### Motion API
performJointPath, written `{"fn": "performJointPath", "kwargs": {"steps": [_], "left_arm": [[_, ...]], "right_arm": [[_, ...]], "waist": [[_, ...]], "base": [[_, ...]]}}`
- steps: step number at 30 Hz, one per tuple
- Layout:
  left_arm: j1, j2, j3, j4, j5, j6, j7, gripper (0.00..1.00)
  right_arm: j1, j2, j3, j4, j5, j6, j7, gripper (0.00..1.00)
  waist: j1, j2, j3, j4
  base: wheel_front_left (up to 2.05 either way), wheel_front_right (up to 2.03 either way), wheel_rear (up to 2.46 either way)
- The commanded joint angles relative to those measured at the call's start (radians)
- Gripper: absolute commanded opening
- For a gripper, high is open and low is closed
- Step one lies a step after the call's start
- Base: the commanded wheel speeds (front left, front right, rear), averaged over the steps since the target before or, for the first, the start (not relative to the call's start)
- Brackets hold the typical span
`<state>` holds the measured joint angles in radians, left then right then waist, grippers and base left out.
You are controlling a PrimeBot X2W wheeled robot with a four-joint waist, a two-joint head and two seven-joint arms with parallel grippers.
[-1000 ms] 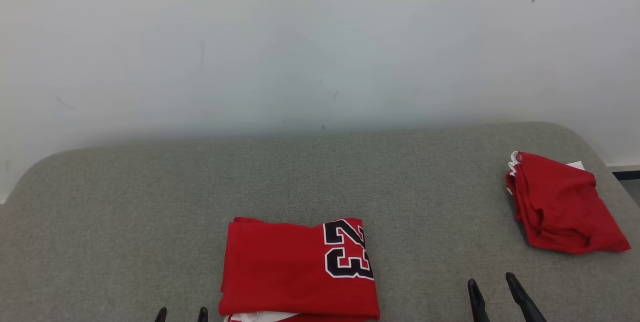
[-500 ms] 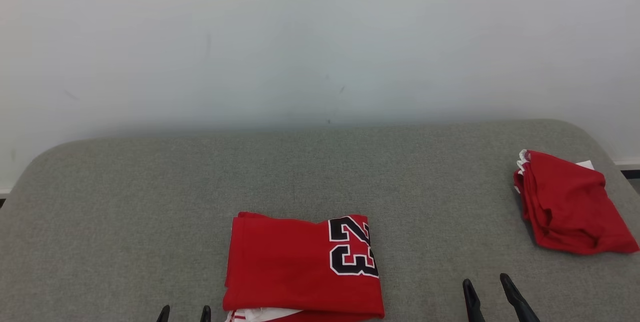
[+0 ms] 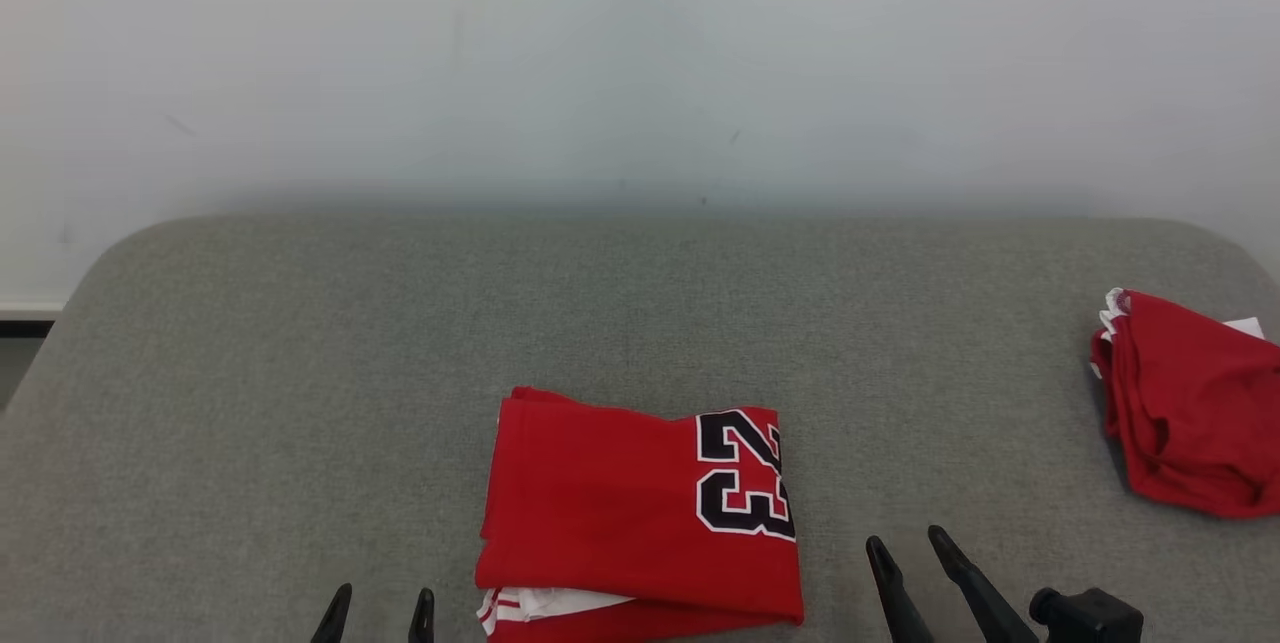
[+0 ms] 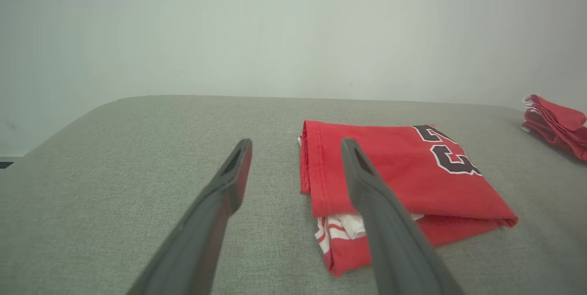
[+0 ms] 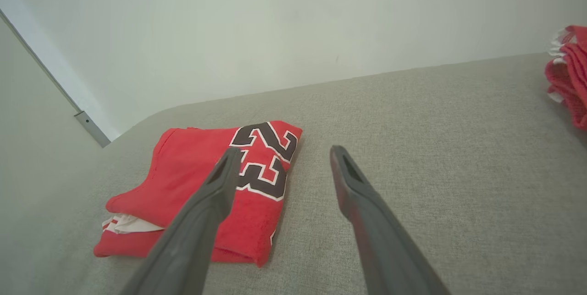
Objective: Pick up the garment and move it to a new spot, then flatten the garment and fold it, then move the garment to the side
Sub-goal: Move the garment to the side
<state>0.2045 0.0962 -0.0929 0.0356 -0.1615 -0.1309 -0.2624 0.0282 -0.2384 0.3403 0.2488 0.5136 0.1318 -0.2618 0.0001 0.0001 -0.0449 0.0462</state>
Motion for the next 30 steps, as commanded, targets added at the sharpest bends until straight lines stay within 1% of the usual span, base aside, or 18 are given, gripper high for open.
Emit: {"fn": "performJointPath", "kwargs": {"steps": [1,7,10,14,15,21,30], "left_arm": [[-0.011,0.007,-0.001,-0.001,-0.005,0.001,-0.003,1.00],[-0.028,0.019,-0.016,0.000,-0.012,0.001,-0.003,1.00],[-0.036,0.025,-0.026,0.001,-0.014,0.001,-0.003,1.00],[-0.053,0.031,-0.033,-0.004,-0.019,0.001,-0.003,1.00],[-0.053,0.031,-0.033,-0.004,-0.019,0.001,-0.003,1.00],[-0.080,0.035,-0.045,-0.007,-0.026,0.001,-0.003,1.00],[-0.106,0.041,-0.057,-0.004,-0.030,0.001,-0.003,1.00]], "right_arm": [[-0.023,-0.013,0.022,0.019,0.040,-0.003,-0.004,1.00],[-0.140,-0.072,0.154,0.112,0.277,-0.003,0.028,1.00],[-0.183,-0.088,0.197,0.136,0.393,-0.003,0.050,1.00],[-0.232,-0.104,0.230,0.155,0.538,-0.003,0.093,1.00],[-0.232,-0.104,0.230,0.155,0.538,-0.003,0.093,1.00],[-0.288,-0.130,0.267,0.180,0.669,-0.003,0.131,1.00],[-0.342,-0.147,0.330,0.231,0.765,-0.003,0.161,1.00]], "waist": [[-0.0001,-0.0001,0.022,0.027],[-0.0001,-0.0001,0.048,0.063],[-0.0001,-0.0001,0.061,0.081],[-0.0001,-0.0001,0.086,0.099],[-0.0001,-0.0001,0.086,0.099],[-0.0001,-0.0001,0.120,0.120],[-0.0001,-0.0001,0.147,0.135]], "base": [[0.00,0.00,0.00],[0.00,0.00,0.00],[0.00,0.00,0.00],[0.00,0.00,0.00],[0.00,0.00,0.00],[0.00,0.00,0.00],[0.00,0.00,0.00]]}}
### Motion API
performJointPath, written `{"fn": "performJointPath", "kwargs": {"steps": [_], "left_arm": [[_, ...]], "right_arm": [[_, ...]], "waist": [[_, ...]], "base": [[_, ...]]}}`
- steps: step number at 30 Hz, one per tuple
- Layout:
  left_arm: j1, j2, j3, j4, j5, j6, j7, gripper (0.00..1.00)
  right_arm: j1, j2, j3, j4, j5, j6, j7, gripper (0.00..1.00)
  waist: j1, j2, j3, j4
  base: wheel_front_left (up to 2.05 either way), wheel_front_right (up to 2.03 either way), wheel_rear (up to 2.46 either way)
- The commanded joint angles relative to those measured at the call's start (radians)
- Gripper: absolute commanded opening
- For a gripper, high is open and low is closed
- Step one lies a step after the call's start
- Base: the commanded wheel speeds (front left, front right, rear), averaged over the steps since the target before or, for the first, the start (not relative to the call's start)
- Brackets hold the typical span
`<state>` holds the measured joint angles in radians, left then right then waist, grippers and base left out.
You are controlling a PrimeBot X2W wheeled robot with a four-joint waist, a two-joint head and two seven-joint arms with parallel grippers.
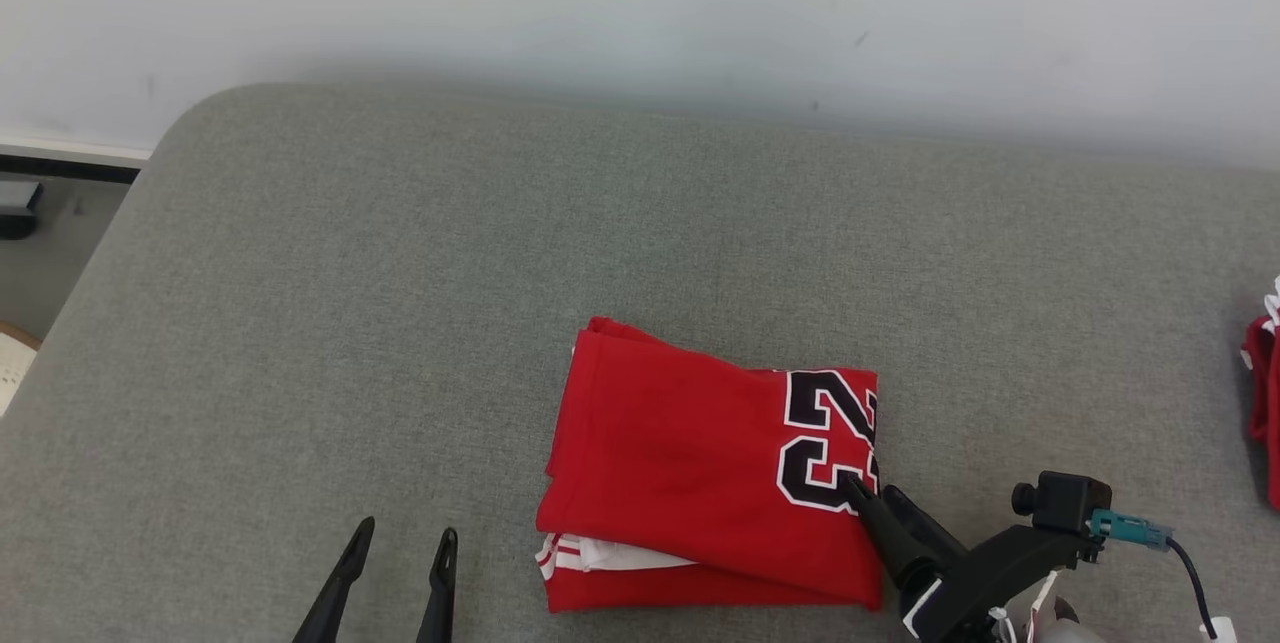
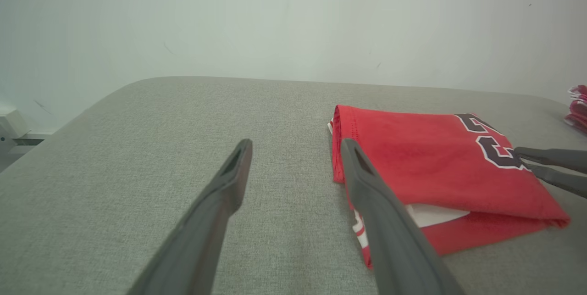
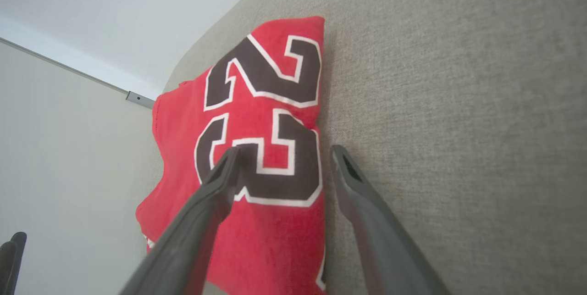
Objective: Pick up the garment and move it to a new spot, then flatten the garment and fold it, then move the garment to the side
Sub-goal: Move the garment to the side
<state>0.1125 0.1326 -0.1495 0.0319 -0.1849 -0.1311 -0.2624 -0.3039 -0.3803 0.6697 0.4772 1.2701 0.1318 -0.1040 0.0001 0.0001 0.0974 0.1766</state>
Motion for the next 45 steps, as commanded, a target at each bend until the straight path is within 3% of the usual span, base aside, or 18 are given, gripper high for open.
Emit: {"fn": "performJointPath", "kwargs": {"steps": [1,12,15,17,18,21,24,25,32,45], "left_arm": [[-0.018,0.006,-0.002,0.000,-0.007,0.001,-0.003,1.00],[-0.044,0.014,-0.014,0.000,-0.013,0.001,-0.003,1.00],[-0.046,0.013,-0.011,-0.001,-0.013,0.001,-0.003,1.00],[-0.043,0.013,-0.009,-0.001,-0.011,0.001,-0.003,1.00],[-0.039,0.014,-0.009,-0.001,-0.009,0.001,-0.003,1.00],[-0.028,0.018,-0.005,0.002,-0.007,0.001,-0.003,1.00],[-0.023,0.017,0.001,0.005,-0.004,0.001,-0.003,1.00],[-0.023,0.016,0.002,0.005,-0.002,0.001,-0.003,1.00],[-0.011,0.014,0.000,0.000,0.000,0.001,-0.003,1.00],[-0.007,0.035,-0.002,-0.034,-0.008,0.001,-0.003,1.00]], "right_arm": [[-0.013,-0.003,0.007,0.007,0.019,-0.003,0.004,1.00],[-0.056,-0.006,0.056,0.035,0.087,-0.003,-0.017,0.97],[-0.063,-0.004,0.069,0.036,0.104,-0.001,-0.016,0.82],[-0.065,-0.003,0.076,0.028,0.121,-0.001,-0.014,0.67],[-0.065,-0.005,0.079,0.026,0.128,-0.001,-0.014,0.49],[-0.061,-0.014,0.089,0.016,0.146,-0.001,-0.015,0.36],[-0.054,-0.028,0.101,0.001,0.155,-0.001,-0.019,0.02],[-0.054,-0.033,0.105,-0.004,0.156,-0.001,-0.023,0.00],[-0.050,-0.055,0.128,-0.026,0.163,-0.001,-0.042,0.00],[-0.094,-0.094,0.187,-0.081,0.146,-0.001,-0.074,0.00]], "waist": [[-0.0001,-0.0001,0.008,0.007],[-0.0001,-0.0001,0.036,0.032],[-0.0001,-0.0001,0.041,0.037],[-0.0001,-0.0001,0.043,0.038],[-0.0001,-0.0001,0.042,0.037],[-0.0001,-0.0001,0.037,0.034],[-0.0001,-0.0001,0.029,0.028],[-0.0001,-0.0001,0.025,0.024],[-0.0001,-0.0001,0.008,-0.011],[-0.0001,-0.0001,0.012,-0.182]], "base": [[0.00,0.00,0.00],[0.00,0.00,0.00],[0.00,0.00,0.00],[0.00,0.00,0.00],[0.00,0.00,0.00],[0.00,0.00,0.00],[0.00,0.00,0.00],[0.00,0.00,0.00],[0.00,0.00,0.00],[0.00,0.00,0.00]]}}
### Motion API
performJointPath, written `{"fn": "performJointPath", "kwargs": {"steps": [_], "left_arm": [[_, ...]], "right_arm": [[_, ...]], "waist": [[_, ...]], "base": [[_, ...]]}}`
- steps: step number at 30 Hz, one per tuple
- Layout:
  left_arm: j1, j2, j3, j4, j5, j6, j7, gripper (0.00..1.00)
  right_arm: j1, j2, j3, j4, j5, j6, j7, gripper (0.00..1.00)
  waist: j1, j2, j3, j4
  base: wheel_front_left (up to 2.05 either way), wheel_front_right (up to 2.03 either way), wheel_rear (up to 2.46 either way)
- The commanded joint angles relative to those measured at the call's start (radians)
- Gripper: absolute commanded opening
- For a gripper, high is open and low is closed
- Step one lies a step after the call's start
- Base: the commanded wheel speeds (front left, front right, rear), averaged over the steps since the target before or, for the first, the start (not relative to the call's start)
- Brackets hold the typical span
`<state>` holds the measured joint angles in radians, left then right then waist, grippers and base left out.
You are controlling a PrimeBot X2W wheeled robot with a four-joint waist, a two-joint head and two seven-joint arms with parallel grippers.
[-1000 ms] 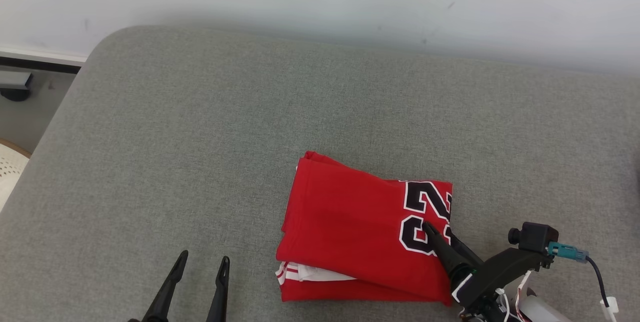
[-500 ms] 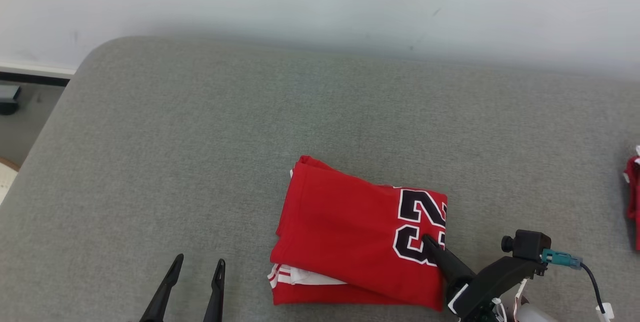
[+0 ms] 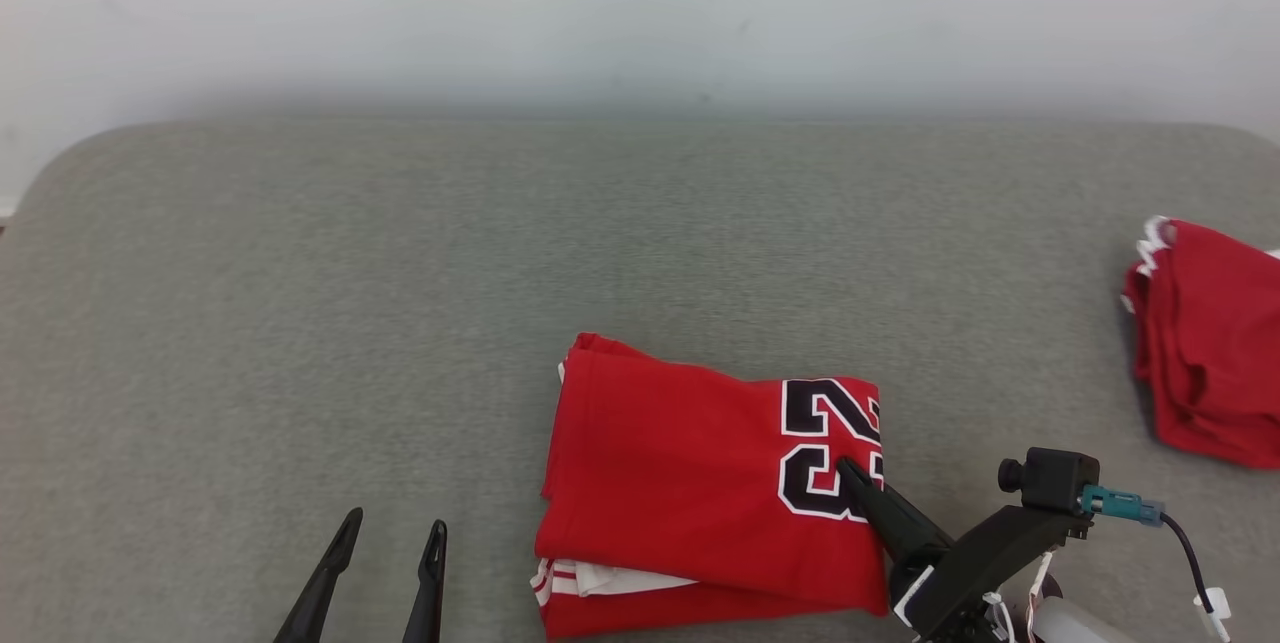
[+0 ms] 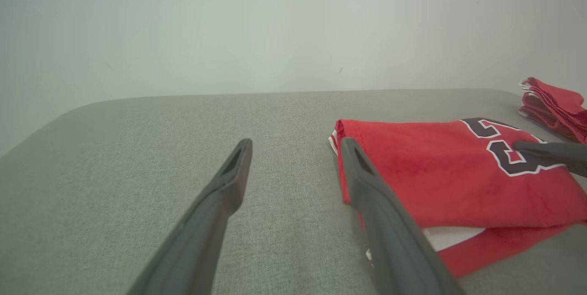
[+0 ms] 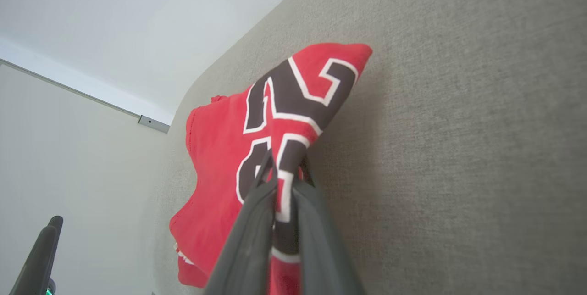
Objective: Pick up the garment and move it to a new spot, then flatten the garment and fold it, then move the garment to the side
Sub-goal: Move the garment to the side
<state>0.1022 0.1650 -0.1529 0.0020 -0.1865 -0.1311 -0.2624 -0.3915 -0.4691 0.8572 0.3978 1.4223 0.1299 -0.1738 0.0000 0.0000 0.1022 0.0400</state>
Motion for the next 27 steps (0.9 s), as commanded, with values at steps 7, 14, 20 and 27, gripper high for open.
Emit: {"fn": "performJointPath", "kwargs": {"steps": [7,14,20,27], "left_arm": [[-0.003,0.021,-0.010,-0.007,-0.003,0.001,-0.003,1.00],[-0.014,0.042,-0.015,-0.017,-0.027,0.001,-0.003,1.00],[-0.038,0.086,-0.037,-0.028,-0.046,0.001,-0.003,1.00],[-0.086,0.152,-0.062,-0.061,-0.062,0.001,-0.003,1.00]], "right_arm": [[-0.049,-0.035,0.041,-0.015,-0.034,0.001,0.000,0.00],[-0.125,-0.085,0.069,-0.029,-0.066,0.001,0.020,0.00],[-0.216,-0.133,0.061,-0.041,-0.084,0.001,0.040,0.00],[-0.321,-0.202,0.037,-0.048,-0.114,0.001,0.061,0.00]], "waist": [[0.0000,0.0000,0.017,-0.152],[0.0000,0.0000,0.051,-0.241],[0.0000,0.0000,0.105,-0.288],[0.0000,0.0000,0.191,-0.306]], "base": [[0.00,0.00,0.00],[0.00,0.00,0.00],[0.00,0.00,0.00],[0.00,0.00,0.00]]}}
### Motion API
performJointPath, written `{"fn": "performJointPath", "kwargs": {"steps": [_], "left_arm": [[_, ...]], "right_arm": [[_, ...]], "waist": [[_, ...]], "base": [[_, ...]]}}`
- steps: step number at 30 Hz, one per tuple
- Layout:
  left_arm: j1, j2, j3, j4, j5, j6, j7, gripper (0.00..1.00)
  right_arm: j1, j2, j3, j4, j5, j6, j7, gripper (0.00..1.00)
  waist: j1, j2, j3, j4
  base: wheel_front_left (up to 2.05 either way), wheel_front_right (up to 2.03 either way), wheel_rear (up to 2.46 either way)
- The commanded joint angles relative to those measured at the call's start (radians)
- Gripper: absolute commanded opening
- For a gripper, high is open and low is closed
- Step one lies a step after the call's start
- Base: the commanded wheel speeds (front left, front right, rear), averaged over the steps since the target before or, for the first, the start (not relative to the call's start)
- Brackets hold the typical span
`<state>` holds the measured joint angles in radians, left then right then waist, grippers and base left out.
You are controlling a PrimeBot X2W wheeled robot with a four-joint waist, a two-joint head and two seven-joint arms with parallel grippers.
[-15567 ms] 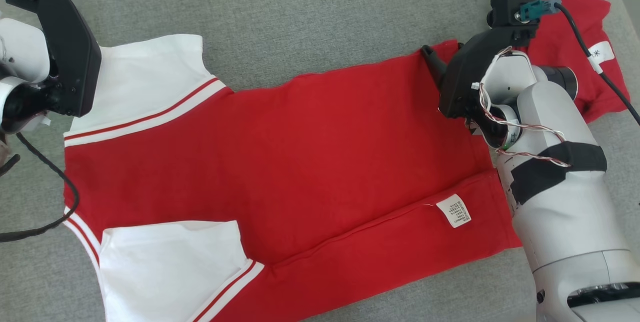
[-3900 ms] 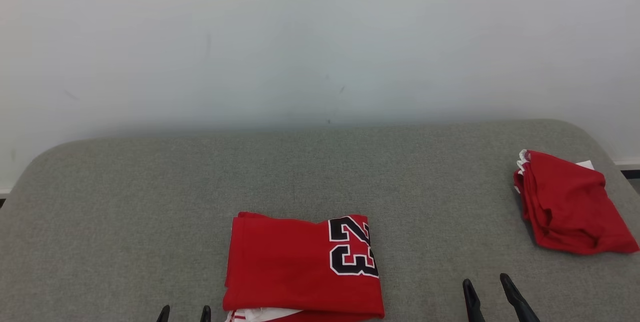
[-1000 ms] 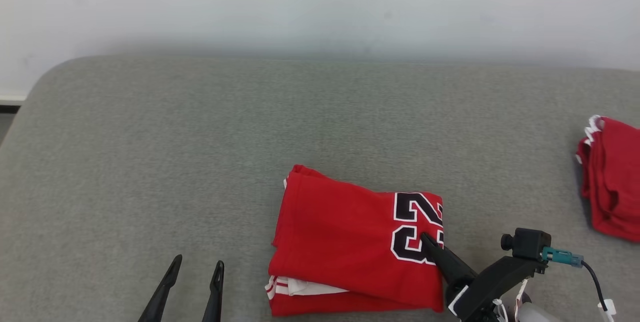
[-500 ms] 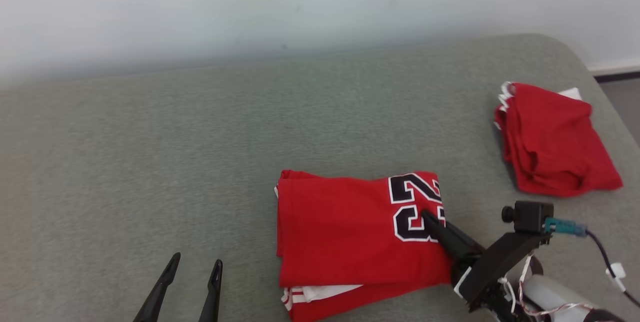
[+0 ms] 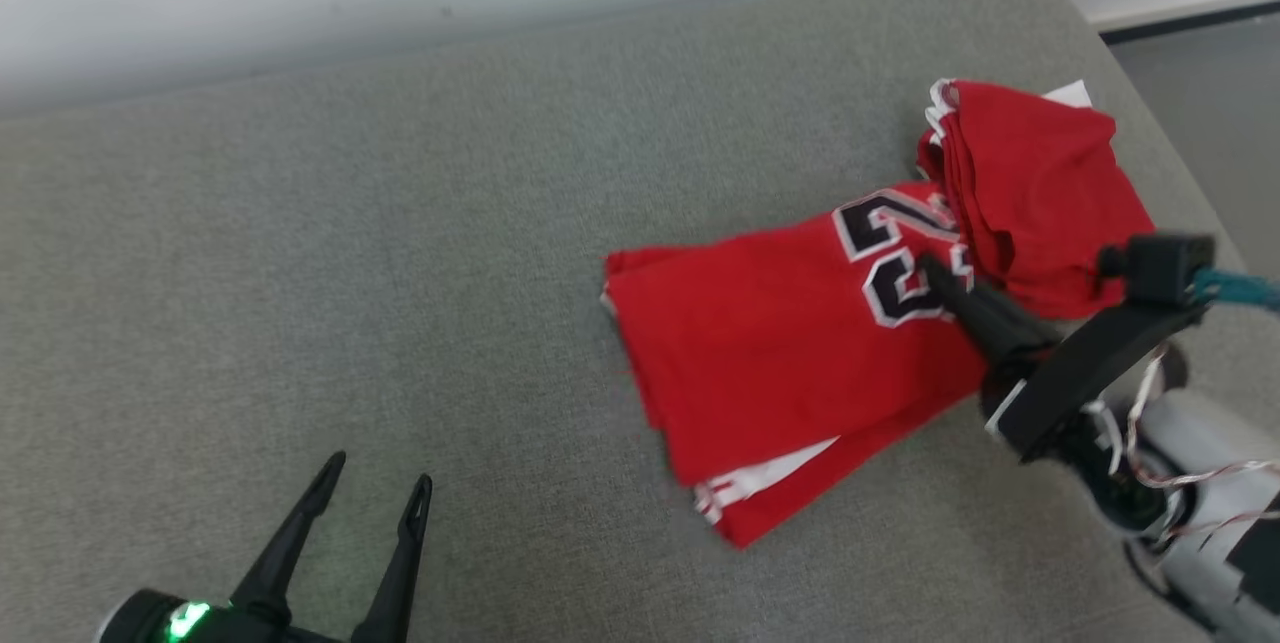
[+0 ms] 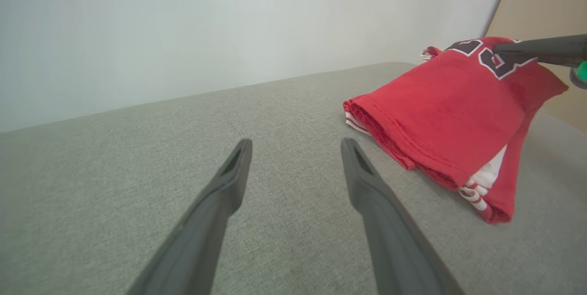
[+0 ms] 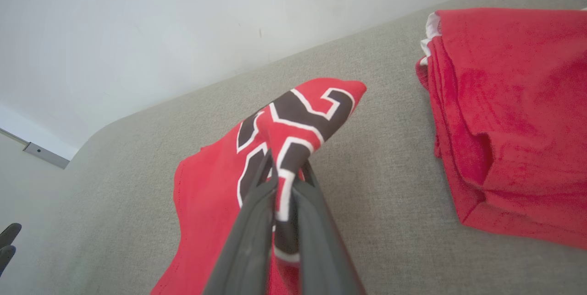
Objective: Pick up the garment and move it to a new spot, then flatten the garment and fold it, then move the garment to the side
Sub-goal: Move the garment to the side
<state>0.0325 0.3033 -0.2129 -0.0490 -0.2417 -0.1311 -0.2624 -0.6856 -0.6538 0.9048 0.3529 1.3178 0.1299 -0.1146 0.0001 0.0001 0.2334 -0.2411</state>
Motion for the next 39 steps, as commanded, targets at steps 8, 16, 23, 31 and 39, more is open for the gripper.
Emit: {"fn": "performJointPath", "kwargs": {"steps": [8,16,23,31,39], "left_arm": [[-0.045,0.059,-0.004,-0.080,-0.028,0.001,-0.003,1.00],[-0.058,0.107,-0.015,-0.143,-0.032,0.001,-0.003,1.00],[-0.082,0.141,-0.033,-0.160,-0.039,0.001,-0.003,1.00],[-0.108,0.166,-0.064,-0.166,-0.051,0.001,-0.003,1.00],[-0.104,0.144,-0.062,-0.153,-0.053,0.001,-0.003,1.00]], "right_arm": [[-0.101,-0.111,-0.079,-0.025,-0.014,0.001,0.019,0.00],[-0.147,-0.223,-0.171,-0.051,-0.041,0.001,0.044,0.00],[-0.163,-0.229,-0.224,0.011,-0.123,0.000,0.051,0.00],[-0.180,-0.150,-0.282,0.209,-0.263,0.000,0.016,0.81],[-0.242,0.023,-0.438,0.523,-0.625,0.000,-0.137,1.00]], "waist": [[-0.0001,-0.0001,0.132,-0.038],[-0.0001,-0.0001,0.183,-0.069],[-0.0001,-0.0001,0.216,-0.078],[-0.0001,-0.0001,0.229,-0.049],[-0.0001,-0.0001,0.186,-0.021]], "base": [[0.00,0.00,0.00],[0.00,0.00,0.00],[0.00,0.00,0.00],[0.00,0.00,0.00],[0.00,0.00,0.00]]}}
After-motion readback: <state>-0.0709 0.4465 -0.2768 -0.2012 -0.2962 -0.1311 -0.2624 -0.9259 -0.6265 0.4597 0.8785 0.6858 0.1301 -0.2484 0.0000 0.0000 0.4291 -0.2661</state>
